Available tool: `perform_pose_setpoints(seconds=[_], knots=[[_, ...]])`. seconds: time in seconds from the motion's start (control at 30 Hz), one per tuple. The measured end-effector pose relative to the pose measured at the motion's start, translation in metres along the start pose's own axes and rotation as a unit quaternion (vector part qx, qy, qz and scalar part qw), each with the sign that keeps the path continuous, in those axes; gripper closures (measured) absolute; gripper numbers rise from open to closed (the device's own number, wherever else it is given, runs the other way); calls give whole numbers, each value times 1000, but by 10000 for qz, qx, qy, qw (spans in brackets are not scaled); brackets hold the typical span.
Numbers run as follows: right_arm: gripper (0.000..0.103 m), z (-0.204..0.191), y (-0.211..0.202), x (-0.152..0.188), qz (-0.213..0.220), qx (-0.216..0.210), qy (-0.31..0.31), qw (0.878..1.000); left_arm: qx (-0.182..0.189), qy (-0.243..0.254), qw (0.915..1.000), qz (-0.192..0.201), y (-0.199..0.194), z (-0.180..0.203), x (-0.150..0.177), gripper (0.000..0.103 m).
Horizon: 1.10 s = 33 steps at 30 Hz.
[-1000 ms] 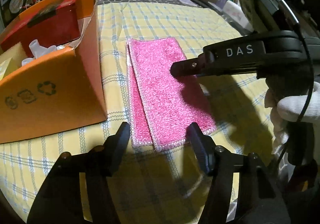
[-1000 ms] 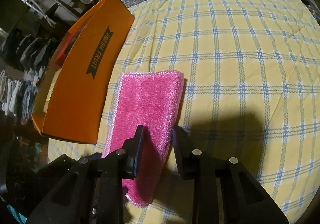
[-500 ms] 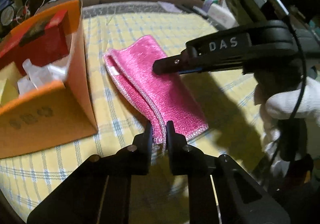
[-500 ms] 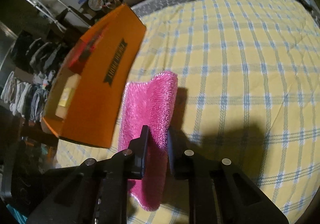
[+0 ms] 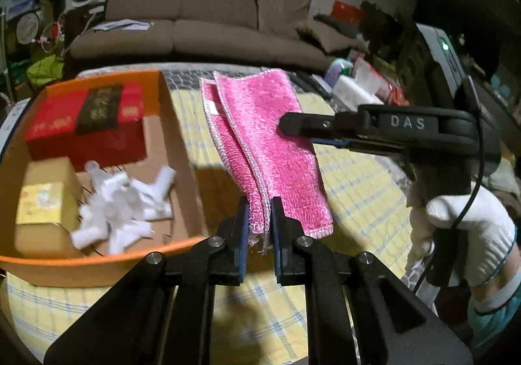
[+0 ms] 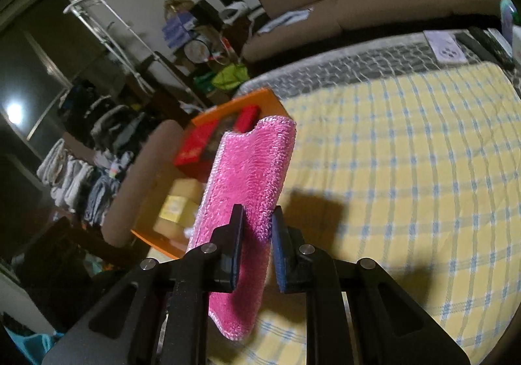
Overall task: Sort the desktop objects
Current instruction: 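Lift the pink cloth with the right gripper and carry it over the orange box, then lower the pink cloth beside the red box and open the right gripper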
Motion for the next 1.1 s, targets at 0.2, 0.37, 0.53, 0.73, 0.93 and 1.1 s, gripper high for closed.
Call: perform_pose_setpoints(seconds=[0.2, 0.37, 0.53, 0.73, 0.93, 1.1], knots=[[87, -29, 14, -8, 81, -223, -140, 9996, -183, -65, 9998, 74, -17, -27, -10, 91], [87, -53, 33, -12, 107, -437, -239, 9987, -311, -222, 9993, 2, -31, -53, -15, 92], [87, -67, 57, -11, 65, -478, -295, 9984, -449, -146, 9988, -124, -31, -72, -19, 92], [87, -66, 74, -15, 107, -449, -173, 9988, -457, 13, 9986, -265, -15, -83, -28, 92], [87, -57, 77, -30, 249, -199, -153, 9994, -122, -271, 9985, -450, 24, -93, -41, 92], [87, -52, 95, -41, 186, 242, -380, 9988, 62, -539, 9968, -586, 57, -105, -49, 92]])
Point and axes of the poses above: each gripper's, at about its wrist camera, not at the fingertips, and y roughly the way its jaws point, z to its right, x to its underside, the point moved 1 cm from there along y, roughly the way its jaws point, and after that the axes turned 7 degrees about y, right-handed, at the moved point
